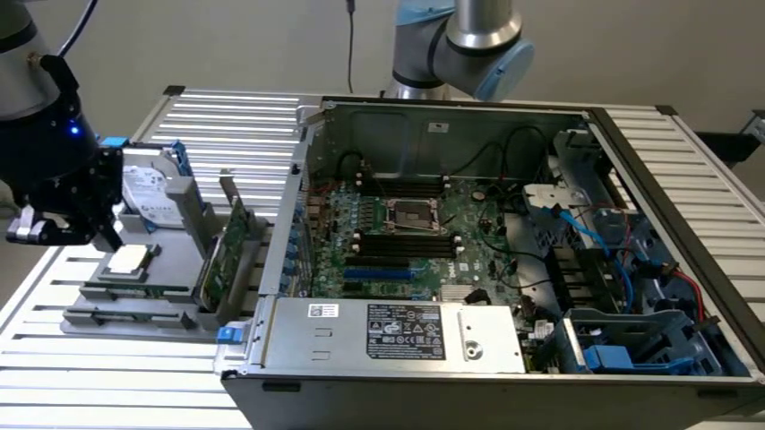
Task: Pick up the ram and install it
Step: 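Pick up the ram and move it above insertion slot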
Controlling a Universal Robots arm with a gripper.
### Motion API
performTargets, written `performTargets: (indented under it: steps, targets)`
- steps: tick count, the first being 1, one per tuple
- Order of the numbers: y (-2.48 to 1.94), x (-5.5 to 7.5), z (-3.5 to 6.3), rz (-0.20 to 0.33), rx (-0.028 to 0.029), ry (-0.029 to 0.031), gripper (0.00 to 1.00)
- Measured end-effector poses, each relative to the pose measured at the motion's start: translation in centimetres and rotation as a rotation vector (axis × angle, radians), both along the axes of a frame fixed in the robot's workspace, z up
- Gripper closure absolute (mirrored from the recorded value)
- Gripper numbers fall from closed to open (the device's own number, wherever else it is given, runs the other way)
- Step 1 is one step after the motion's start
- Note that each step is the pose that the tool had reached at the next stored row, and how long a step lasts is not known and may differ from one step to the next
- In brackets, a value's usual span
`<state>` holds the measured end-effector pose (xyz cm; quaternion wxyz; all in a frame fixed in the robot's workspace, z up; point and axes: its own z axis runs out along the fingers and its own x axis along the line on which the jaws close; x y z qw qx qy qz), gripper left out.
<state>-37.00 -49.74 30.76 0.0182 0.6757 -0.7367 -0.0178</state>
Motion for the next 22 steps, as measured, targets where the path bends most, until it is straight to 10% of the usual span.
performTargets:
  steps: [4, 15, 22]
  targets:
    - [0.01, -0.2, -0.15, 0.041, 0.0282, -0.0015, 0.89]
    - [-0.14, -0.5, -0.34, 0.044, 0.0283, -0.0017, 0.76]
    - [-1.76, -0.6, -1.62, 0.045, 0.0284, 0.0012, 0.69]
